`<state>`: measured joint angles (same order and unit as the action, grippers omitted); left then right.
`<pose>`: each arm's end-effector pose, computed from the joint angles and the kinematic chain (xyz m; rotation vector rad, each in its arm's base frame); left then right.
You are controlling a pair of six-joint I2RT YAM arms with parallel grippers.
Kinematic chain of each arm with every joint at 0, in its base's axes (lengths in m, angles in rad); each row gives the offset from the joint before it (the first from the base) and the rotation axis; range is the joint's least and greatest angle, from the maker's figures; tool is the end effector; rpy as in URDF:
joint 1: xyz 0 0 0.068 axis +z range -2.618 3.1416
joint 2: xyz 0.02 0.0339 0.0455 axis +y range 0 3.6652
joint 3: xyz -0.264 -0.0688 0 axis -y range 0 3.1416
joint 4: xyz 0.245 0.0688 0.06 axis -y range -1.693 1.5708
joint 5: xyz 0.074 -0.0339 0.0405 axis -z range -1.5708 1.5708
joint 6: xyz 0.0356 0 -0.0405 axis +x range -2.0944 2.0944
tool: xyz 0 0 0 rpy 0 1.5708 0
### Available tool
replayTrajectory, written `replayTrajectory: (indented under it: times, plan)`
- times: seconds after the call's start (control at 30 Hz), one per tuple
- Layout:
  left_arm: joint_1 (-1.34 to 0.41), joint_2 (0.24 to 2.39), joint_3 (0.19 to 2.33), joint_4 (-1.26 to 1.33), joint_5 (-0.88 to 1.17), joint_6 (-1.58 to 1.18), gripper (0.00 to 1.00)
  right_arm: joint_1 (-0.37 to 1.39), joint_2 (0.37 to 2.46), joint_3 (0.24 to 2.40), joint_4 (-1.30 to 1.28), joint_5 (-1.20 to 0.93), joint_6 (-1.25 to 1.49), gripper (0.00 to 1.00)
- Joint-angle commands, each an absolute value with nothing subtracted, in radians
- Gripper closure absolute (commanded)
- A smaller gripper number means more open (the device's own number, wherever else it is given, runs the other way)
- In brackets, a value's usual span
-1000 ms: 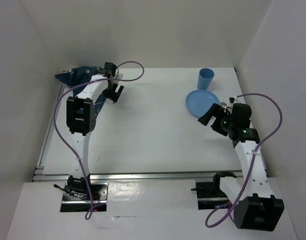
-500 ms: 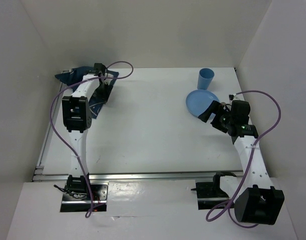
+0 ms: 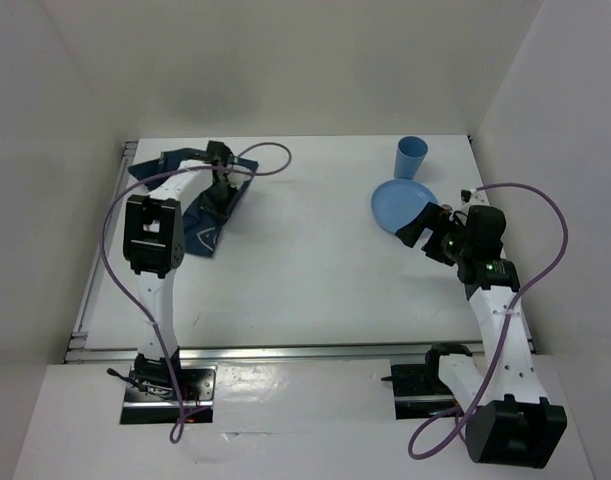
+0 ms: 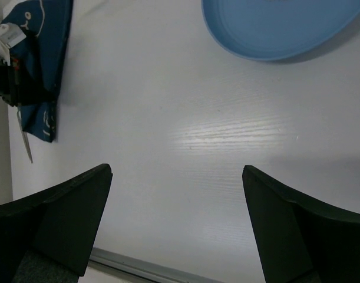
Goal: Set the dinner table for one person
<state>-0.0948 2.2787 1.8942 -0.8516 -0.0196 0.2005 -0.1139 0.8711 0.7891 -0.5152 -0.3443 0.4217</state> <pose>0.4752 -0.0445 0.1743 0.4085 2.7781 0.0525 0.1881 -0.0094 0.2947 0.3817 2.1459 0.5490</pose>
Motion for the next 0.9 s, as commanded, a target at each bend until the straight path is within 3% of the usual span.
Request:
replayTrajectory:
  times: [0.0,0.07,0.1,0.2,0.27,0.3,0.33,0.57,0.7,0.77,0.87]
  plan:
    - [-0.265,2.061,1.749,-0.906,0.135,0.258,1.0,-0.117,0.868,0.744,-0.456,-0.453,0.42,0.0]
    - [-0.346,2.011,1.708,-0.942,0.219,0.267,0.97,-0.117,0.888,0.724,-0.434,-0.494,0.442,0.0]
    - [-0.371,1.993,1.678,-0.98,0.25,0.267,0.77,-0.117,0.897,0.712,-0.425,-0.512,0.442,0.0]
    - [-0.42,1.912,1.628,-0.992,0.321,0.232,0.58,-0.117,0.922,0.712,-0.425,-0.537,0.431,0.0]
    - [-0.431,1.841,1.628,-0.992,0.345,0.197,0.38,-0.117,0.922,0.712,-0.425,-0.549,0.422,0.0]
    - [-0.431,1.82,1.628,-0.983,0.345,0.186,0.17,-0.117,0.922,0.712,-0.425,-0.561,0.422,0.0]
    - [-0.422,1.8,1.628,-0.974,0.321,0.177,0.03,-0.117,0.922,0.712,-0.425,-0.571,0.422,0.0]
    - [-0.348,1.7,1.568,-0.885,0.057,0.166,0.0,-0.045,0.957,0.552,-0.252,-0.666,0.541,0.0]
    - [-0.284,1.723,1.487,-0.838,0.008,0.233,0.0,0.384,1.128,0.63,-0.252,-0.338,0.574,0.0]
    - [-0.264,1.738,1.454,-0.828,0.02,0.255,0.0,0.483,1.306,0.755,-0.294,-0.192,0.6,0.0]
    - [-0.255,1.761,1.411,-0.775,0.009,0.264,0.0,0.532,1.458,0.875,-0.293,-0.19,0.609,0.0]
